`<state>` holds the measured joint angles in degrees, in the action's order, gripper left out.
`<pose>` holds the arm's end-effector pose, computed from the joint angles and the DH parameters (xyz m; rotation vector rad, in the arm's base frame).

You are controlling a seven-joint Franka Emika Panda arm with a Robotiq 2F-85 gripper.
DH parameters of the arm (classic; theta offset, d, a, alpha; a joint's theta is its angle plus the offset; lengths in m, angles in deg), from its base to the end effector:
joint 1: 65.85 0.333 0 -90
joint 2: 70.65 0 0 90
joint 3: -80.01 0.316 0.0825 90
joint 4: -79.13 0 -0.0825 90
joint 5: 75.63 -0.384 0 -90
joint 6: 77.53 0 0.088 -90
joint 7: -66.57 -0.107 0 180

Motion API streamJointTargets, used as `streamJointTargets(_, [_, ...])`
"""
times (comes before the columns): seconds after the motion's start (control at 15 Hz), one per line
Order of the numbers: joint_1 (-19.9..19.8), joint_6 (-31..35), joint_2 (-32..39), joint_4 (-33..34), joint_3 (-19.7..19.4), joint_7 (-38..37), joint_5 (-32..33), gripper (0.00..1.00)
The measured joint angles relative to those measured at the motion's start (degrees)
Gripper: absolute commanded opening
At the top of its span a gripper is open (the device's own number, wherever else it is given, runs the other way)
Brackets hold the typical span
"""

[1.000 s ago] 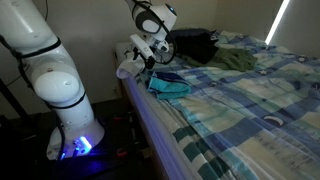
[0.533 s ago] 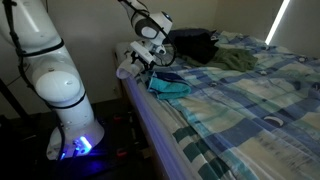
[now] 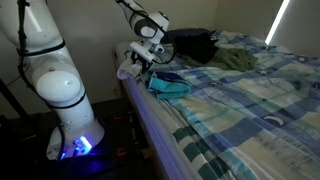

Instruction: Move the white cloth to the right side of the bed

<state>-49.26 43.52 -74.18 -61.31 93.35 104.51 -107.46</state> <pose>0.3746 0.2431 0.3061 -2.4635 -1.0767 0.3257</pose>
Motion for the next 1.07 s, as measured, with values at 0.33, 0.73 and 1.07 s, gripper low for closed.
streamJointTargets(0.33, [0.01, 0.0, -2.38, 0.29, 0.15, -0.23, 1.61, 0.03])
streamJointTargets(0.73, [0.0, -0.04, -5.65, 0.29, 0.09, -2.42, 4.49, 0.04])
streamJointTargets(1.07, [-0.05, -0.61, -9.02, 0.32, -0.64, -5.51, 9.17, 0.04])
